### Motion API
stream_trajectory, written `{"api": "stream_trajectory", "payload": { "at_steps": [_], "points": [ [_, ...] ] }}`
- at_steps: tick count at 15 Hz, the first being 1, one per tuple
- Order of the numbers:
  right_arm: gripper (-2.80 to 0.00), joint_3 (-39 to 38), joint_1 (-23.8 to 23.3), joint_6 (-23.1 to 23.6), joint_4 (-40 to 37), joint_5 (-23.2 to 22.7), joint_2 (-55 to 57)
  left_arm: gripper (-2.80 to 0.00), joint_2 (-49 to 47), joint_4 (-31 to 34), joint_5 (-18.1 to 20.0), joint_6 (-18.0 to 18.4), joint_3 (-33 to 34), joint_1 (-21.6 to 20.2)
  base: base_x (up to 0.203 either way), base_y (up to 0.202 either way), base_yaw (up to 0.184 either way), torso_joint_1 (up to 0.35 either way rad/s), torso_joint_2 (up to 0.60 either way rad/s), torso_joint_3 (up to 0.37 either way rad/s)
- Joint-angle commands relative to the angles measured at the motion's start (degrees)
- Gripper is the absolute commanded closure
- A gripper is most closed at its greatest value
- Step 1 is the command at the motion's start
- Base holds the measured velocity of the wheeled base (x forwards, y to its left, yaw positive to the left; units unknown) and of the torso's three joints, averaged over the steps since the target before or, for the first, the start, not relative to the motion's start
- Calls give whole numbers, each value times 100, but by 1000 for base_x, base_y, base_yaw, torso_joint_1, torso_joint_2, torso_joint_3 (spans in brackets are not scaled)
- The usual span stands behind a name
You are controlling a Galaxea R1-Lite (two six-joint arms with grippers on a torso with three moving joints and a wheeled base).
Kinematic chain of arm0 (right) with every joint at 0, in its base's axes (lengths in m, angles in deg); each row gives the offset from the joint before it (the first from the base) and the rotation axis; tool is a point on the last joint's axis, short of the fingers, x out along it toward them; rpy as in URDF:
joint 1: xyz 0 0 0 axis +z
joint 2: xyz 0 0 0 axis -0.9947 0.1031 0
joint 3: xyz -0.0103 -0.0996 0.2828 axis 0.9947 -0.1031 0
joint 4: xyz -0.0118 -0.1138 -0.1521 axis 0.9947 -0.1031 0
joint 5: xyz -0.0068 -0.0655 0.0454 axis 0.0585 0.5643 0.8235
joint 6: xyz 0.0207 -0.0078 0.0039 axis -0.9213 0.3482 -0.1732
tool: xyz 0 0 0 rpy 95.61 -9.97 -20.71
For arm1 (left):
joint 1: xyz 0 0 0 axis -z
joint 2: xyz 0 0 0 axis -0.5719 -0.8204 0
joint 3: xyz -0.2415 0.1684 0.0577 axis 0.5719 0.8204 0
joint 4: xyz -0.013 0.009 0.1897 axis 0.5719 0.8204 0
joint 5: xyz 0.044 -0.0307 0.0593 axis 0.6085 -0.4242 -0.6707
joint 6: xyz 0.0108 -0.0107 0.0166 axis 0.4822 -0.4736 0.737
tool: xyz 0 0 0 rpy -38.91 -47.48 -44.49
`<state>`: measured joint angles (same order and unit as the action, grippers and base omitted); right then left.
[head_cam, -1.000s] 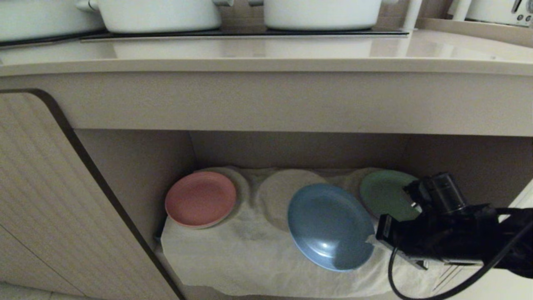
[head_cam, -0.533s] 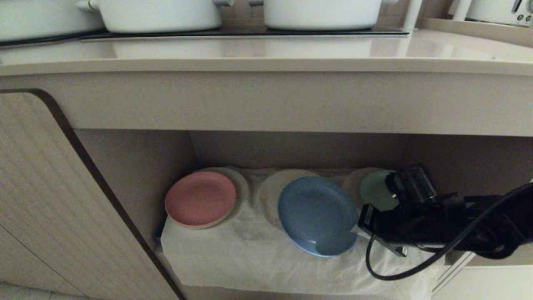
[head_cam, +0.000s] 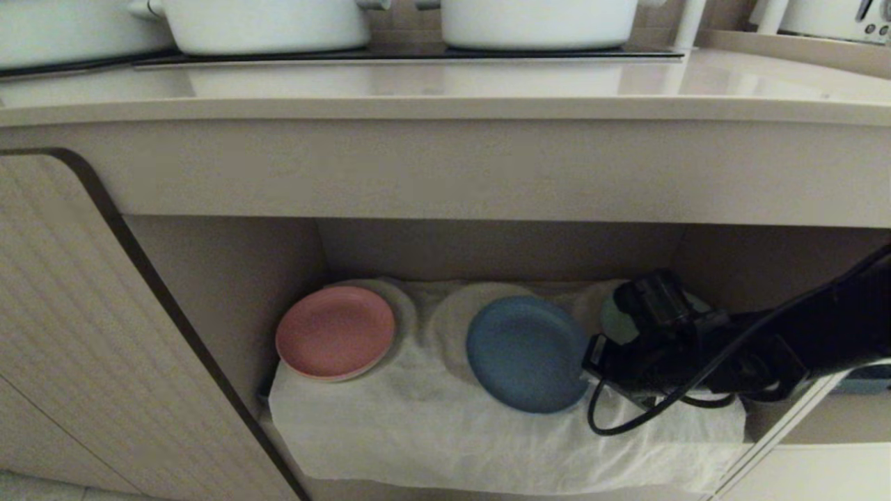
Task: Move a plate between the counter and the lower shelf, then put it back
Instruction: Put the plate in the cupboard
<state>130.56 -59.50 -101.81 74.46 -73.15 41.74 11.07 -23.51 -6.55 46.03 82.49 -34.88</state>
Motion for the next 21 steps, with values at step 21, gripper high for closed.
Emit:
{"api": "stream_trajectory", "payload": {
  "at_steps": [21],
  "points": [
    [0, 1131, 38, -118, -91, 264, 1050, 0, 2, 0, -1, 0, 0, 0, 0, 0, 0, 0, 0, 0]
  ]
}}
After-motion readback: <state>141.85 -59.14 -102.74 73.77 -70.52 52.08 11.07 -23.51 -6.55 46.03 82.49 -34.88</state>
